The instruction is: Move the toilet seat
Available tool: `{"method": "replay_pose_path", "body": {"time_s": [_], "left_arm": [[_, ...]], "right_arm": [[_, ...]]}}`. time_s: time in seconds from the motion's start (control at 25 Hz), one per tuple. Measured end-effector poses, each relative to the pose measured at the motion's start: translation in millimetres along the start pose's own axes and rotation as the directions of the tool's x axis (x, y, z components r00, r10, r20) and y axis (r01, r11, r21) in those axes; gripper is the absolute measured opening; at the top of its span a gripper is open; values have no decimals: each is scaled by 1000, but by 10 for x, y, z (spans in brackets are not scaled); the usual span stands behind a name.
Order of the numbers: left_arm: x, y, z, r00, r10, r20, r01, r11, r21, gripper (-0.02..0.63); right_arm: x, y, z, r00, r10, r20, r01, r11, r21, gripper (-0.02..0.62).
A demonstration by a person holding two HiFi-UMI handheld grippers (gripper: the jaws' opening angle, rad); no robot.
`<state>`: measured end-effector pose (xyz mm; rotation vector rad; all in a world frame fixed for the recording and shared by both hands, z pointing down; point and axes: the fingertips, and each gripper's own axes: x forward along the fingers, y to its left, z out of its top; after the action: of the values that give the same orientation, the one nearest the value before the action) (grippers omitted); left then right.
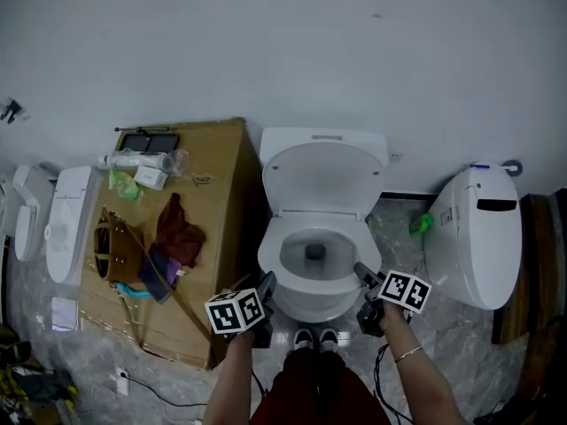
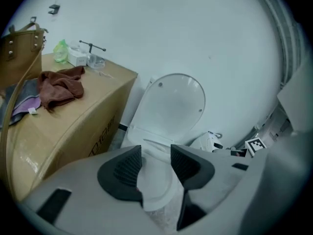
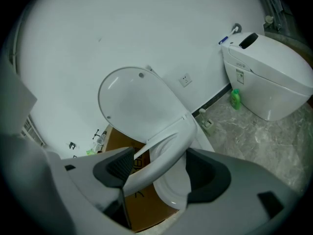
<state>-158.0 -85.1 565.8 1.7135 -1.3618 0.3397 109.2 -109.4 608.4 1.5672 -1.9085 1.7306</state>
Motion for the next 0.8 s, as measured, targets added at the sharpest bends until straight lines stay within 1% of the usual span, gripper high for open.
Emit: {"method": "replay_pose_path", "body": {"time_s": [0.04,0.16,0.32,0.44,0.52,0.64,0.8], "left_arm": [[-32,-3,30,1000,6,24,-6,1000,-6,199],[-104,-19,52,998,18,61,-17,1000,-11,176],[-35,-46,29,999,29,37,-31,999,42,130],[93,-141,83,1000,17,12,-18,997,78,117],[161,-212,128,1000,12,-6,-11,993,119,100],[217,-294,255,1000,26,10,-27,982,186,83],[233,-317,368,999,28,32,-34,981,192,81]], "right_arm": [[-1,24,39,1000,2,4,-2,1000,-2,325],[-9,87,161,1000,11,24,-12,1000,16,325],[-22,155,270,999,24,41,-26,999,46,327],[-22,195,342,999,27,47,-30,998,58,327],[-13,215,376,999,27,45,-30,997,65,327],[-5,260,464,998,35,55,-40,995,88,327],[-17,312,546,996,63,64,-70,990,124,327]]}}
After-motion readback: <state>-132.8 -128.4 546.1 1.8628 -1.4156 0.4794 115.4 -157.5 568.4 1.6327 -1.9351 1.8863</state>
